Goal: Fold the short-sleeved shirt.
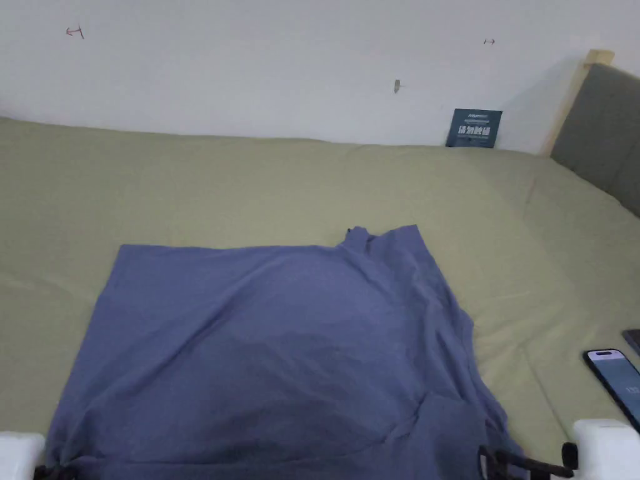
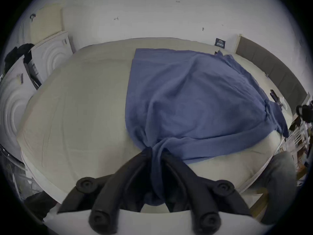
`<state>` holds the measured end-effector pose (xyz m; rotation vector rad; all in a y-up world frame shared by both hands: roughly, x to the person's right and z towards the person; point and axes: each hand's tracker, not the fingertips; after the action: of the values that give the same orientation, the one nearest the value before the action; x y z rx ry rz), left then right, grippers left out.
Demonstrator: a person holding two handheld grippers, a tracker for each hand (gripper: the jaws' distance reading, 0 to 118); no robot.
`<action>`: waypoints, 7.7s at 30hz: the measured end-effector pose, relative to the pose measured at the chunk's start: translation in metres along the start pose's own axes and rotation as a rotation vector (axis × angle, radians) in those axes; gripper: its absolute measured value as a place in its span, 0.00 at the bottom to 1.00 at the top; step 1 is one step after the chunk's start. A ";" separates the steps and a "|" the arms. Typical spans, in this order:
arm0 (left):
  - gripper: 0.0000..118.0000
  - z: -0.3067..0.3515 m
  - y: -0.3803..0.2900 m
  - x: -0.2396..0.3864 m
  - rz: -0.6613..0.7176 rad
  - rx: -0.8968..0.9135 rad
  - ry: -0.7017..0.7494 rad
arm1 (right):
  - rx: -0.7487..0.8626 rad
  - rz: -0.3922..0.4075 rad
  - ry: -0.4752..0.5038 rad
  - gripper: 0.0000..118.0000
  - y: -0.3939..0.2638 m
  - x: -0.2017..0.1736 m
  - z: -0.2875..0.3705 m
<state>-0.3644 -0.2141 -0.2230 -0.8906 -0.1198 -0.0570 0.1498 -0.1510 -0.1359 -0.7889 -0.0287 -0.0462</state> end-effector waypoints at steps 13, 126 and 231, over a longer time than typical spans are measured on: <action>0.09 0.006 -0.003 -0.001 0.075 -0.006 -0.036 | -0.178 -0.010 -0.027 0.06 -0.013 0.000 -0.053; 0.04 0.047 -0.029 -0.083 0.536 0.017 -0.209 | -0.188 -0.241 0.097 0.07 0.005 0.076 -0.024; 0.02 0.083 0.071 -0.080 0.078 -0.021 -0.317 | -0.156 -0.041 0.276 0.00 0.101 0.070 0.016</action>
<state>-0.4429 -0.1050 -0.2367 -0.9197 -0.3800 0.1570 0.2253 -0.0710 -0.1937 -0.9316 0.2229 -0.1973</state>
